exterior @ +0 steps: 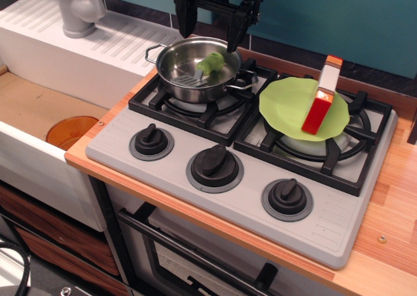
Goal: Put crackerbox on plate and spatula in pot or pan on stove
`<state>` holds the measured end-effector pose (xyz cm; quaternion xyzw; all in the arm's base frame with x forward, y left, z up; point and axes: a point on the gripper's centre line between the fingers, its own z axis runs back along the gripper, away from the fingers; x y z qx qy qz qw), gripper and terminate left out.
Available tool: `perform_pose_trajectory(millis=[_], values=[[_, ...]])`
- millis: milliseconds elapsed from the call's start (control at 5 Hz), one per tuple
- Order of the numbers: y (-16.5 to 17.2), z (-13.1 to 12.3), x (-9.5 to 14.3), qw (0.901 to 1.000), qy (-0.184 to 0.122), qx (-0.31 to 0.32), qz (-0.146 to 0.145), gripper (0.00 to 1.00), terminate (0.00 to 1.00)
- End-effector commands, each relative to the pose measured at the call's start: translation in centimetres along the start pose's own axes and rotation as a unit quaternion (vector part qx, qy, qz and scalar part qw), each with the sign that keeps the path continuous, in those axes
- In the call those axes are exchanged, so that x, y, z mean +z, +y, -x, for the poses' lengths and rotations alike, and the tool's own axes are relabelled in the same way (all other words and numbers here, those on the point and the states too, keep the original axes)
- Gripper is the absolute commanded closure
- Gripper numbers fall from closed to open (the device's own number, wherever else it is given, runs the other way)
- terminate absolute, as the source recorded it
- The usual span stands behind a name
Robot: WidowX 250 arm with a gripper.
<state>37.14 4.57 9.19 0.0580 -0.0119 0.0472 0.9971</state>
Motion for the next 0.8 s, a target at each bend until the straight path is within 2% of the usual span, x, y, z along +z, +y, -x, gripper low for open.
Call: perform_pose_trajectory(millis=[0,400,600], values=[[-3.6,1.7,6.2,0.9987,-0.041,0.026,-0.015,0.00,0.00],[-7.9,4.7,8.0,0.9981,-0.034,0.047,-0.020,0.00,0.00],[-8.3,4.9,8.1,0.9977,-0.034,0.052,0.024,0.00,1.00]])
